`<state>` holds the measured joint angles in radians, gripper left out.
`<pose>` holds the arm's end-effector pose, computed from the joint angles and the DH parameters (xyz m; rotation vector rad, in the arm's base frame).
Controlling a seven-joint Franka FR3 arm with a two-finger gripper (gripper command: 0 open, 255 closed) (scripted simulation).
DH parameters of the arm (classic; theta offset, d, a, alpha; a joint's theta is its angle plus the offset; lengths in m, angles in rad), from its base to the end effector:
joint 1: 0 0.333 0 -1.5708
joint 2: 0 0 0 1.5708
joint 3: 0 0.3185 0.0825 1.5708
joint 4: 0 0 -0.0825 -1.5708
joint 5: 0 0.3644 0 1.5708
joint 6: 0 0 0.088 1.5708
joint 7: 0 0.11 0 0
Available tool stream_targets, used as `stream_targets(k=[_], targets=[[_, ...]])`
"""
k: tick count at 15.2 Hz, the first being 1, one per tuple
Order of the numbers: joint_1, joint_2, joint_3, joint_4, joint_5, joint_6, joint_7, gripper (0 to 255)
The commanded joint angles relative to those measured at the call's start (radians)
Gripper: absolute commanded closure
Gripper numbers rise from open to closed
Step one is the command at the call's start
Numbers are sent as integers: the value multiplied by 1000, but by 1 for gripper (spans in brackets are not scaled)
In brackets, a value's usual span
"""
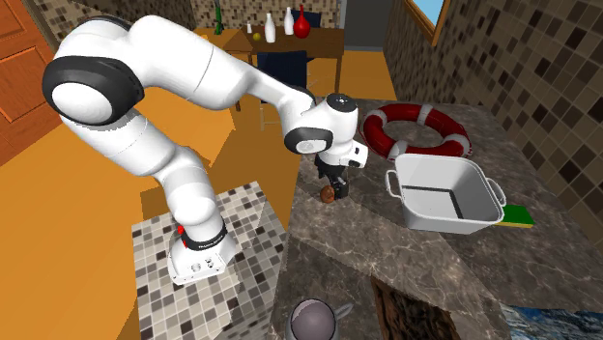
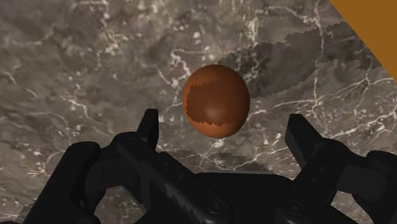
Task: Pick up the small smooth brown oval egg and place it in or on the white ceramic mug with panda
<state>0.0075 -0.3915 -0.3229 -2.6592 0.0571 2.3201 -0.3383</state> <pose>0.3643 -0.1139 0.3759 -2.9933 -0.0083 -0.1214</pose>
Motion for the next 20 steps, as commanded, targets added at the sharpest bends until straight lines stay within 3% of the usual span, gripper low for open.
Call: stream_targets(k=[1, 6, 13, 14, 20], targets=[[6, 28, -7, -10, 10, 38, -13, 0], [25, 82, -16, -33, 38, 114, -33, 0], [24, 82, -16, -32, 38, 114, -33, 0], [24, 82, -16, -32, 38, 114, -33, 255], [24, 82, -16, -32, 38, 114, -33, 255]])
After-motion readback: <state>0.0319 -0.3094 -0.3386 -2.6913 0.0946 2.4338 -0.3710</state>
